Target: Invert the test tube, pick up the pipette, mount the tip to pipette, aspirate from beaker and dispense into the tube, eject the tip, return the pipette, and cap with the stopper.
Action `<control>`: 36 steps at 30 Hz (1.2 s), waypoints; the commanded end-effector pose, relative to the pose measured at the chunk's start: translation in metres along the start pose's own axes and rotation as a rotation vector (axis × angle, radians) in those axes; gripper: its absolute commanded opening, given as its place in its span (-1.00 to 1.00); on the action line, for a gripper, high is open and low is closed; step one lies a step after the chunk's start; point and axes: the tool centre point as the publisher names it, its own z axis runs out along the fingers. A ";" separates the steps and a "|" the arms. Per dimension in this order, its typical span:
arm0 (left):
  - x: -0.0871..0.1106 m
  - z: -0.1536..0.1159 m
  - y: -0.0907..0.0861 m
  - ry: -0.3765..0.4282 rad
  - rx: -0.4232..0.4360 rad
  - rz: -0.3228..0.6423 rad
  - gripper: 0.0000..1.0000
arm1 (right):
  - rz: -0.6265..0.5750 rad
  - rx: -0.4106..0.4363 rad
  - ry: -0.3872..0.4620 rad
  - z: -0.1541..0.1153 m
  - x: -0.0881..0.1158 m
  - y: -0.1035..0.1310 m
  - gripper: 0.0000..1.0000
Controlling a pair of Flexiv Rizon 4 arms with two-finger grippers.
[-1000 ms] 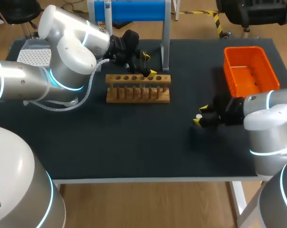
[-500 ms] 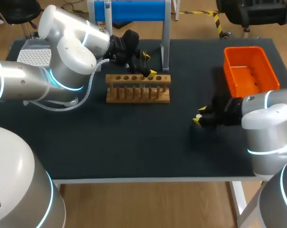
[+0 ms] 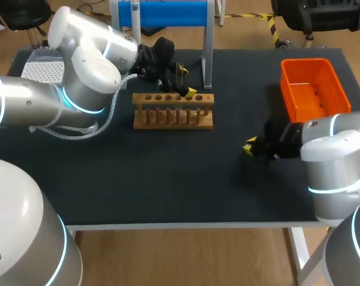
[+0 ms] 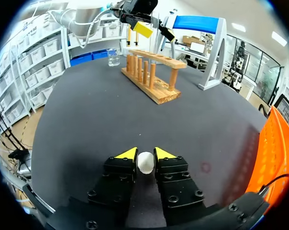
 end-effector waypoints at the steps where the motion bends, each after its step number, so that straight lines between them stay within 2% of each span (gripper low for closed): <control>1: 0.000 0.000 -0.001 0.000 -0.003 -0.001 1.00 | -0.001 0.005 0.000 0.001 0.001 -0.001 -1.00; 8: 0.000 0.000 -0.001 0.000 -0.003 -0.001 1.00 | 0.011 0.000 -0.007 -0.003 -0.001 0.000 -1.00; 12: 0.000 0.000 -0.001 0.000 -0.003 -0.001 1.00 | 0.019 -0.015 -0.007 -0.016 -0.005 0.014 -1.00; 18: 0.000 0.000 -0.001 0.000 -0.003 -0.001 1.00 | -0.006 -0.084 0.037 -0.055 -0.011 0.064 -1.00; 25: 0.000 0.000 -0.001 0.000 -0.003 -0.001 1.00 | -0.097 -0.093 0.114 -0.100 -0.020 0.129 -1.00; 31: 0.000 0.000 -0.001 0.000 -0.003 -0.001 1.00 | -0.162 -0.089 0.171 -0.121 -0.021 0.182 -1.00; 33: 0.000 0.000 -0.001 0.000 -0.003 -0.001 1.00 | -0.175 -0.103 0.180 -0.127 -0.017 0.196 -1.00; 36: 0.000 0.000 -0.001 0.000 -0.003 -0.001 1.00 | -0.175 -0.103 0.180 -0.127 -0.017 0.196 -1.00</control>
